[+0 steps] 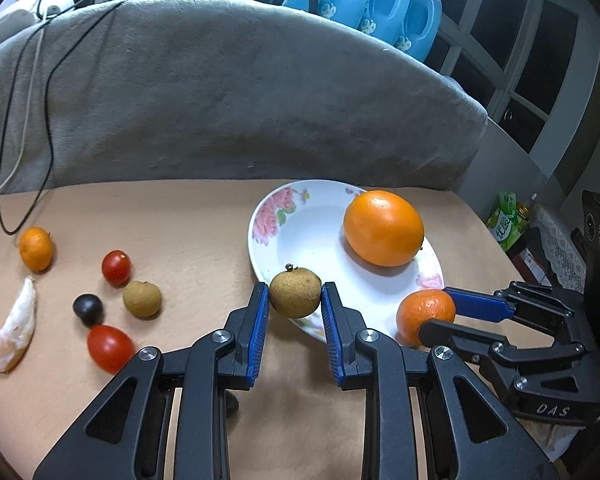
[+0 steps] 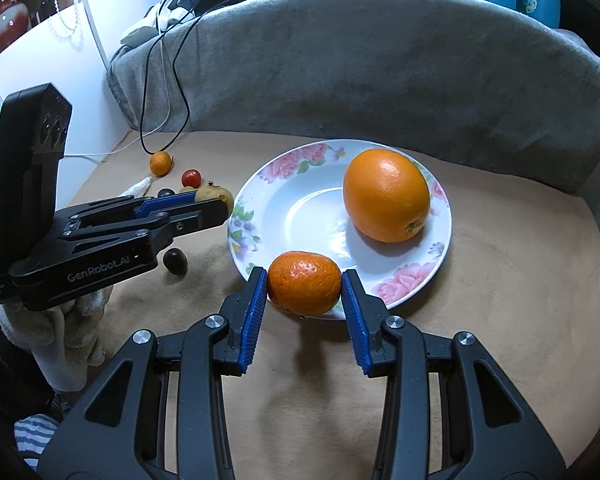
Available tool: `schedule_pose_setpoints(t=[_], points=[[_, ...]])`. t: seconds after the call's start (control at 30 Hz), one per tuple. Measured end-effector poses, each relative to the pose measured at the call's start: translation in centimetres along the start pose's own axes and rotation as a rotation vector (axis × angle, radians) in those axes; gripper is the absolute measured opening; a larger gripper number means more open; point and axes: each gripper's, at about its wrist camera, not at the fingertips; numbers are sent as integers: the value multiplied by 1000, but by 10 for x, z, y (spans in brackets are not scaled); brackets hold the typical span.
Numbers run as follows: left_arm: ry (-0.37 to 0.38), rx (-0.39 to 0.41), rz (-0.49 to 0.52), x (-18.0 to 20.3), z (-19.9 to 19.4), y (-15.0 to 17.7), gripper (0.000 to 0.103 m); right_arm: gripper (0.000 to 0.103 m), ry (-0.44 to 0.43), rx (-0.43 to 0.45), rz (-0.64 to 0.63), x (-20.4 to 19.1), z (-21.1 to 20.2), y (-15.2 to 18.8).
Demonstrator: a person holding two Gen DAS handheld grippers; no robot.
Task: Organize fruits
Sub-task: 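Carry both fruits to the plate and release them beside the orange, then withdraw both tools from the plate toward the peeled pomelo segment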
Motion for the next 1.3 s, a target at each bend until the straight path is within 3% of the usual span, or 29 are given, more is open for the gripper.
schedule_pose_setpoints(t=[0.27, 0.37, 0.53, 0.57, 0.6, 0.67, 0.97, 1.3], points=[[5, -1, 8, 3, 5, -6, 26, 40, 3, -3, -11, 0, 3, -1], [5, 2, 14, 4, 6, -8, 45, 40, 8, -4, -15, 0, 4, -1], [-2, 6, 12, 2, 4, -9, 50, 41, 16, 3, -19, 1, 4, -2], [-4, 8, 10, 2, 4, -9, 50, 46, 19, 8, -19, 1, 3, -3], [-5, 9, 8, 1, 3, -9, 51, 59, 22, 12, -19, 1, 2, -3], [-10, 14, 6, 0, 1, -10, 52, 75, 39, 28, -20, 1, -1, -4], [-18, 39, -10, -5, -7, -12, 72, 91, 61, 53, 19, 7, -10, -5], [-29, 66, -10, -7, -20, -13, 79, 97, 62, 56, 54, 7, -14, -8]])
Point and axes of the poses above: each gripper's, at about its wrist camera, not at the fingertips, and z roughly the way its jaws point, x to its right, y to its underside, and after that the axes turned 6 degrees about x, right-handed
